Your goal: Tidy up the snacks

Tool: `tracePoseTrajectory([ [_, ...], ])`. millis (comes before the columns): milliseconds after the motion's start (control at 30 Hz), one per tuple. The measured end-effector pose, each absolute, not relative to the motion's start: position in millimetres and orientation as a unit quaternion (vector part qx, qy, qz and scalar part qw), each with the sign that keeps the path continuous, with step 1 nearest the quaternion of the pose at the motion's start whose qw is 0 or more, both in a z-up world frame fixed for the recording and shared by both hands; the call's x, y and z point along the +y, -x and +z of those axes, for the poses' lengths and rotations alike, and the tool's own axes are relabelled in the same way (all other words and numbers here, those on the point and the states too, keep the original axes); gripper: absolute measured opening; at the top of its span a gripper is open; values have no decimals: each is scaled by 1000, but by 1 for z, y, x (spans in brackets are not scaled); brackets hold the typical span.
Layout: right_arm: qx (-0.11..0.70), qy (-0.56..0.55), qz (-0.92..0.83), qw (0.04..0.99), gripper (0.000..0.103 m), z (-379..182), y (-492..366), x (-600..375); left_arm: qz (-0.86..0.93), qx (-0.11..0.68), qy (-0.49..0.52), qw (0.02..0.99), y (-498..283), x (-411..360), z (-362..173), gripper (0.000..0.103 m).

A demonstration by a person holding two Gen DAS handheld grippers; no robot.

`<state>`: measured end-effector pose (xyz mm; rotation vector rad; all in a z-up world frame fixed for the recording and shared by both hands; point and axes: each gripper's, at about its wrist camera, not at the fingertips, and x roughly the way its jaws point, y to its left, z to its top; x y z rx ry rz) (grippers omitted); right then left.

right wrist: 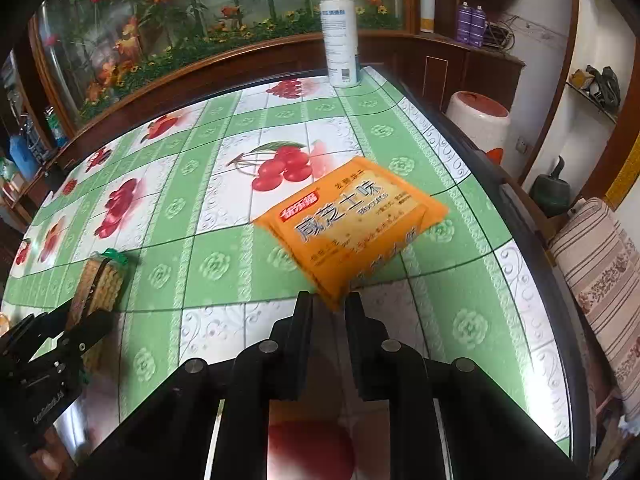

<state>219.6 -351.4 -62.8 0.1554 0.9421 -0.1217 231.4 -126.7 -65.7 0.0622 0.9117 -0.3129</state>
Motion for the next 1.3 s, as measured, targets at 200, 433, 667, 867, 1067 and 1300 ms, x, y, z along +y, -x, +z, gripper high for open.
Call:
tracePoseTrajectory([
  [200,415,-104,-96,899,103,-44,-214,-358,-154,439,-18,885,-228,-125,-66,45],
  [433,458,-144,-187,857,103,-46,-261,-362,-159,435,-4,886,-225,-119,-65,44],
  [667,461,-171,-237,838,103,-68,-290,-341,-157,437,16,886,-217,-102,-65,45],
  [867,460,-154,-255,837,103,-71,-307,-340,-145,435,6,888,-215,-95,-66,45],
  [1067,448,-139,-223,855,78,-66,-294,-350,-134,436,5,890,-214,-94,-67,45],
  [1300,440,-125,-160,875,76,-65,-272,-340,-124,436,17,891,-202,-87,-67,45],
])
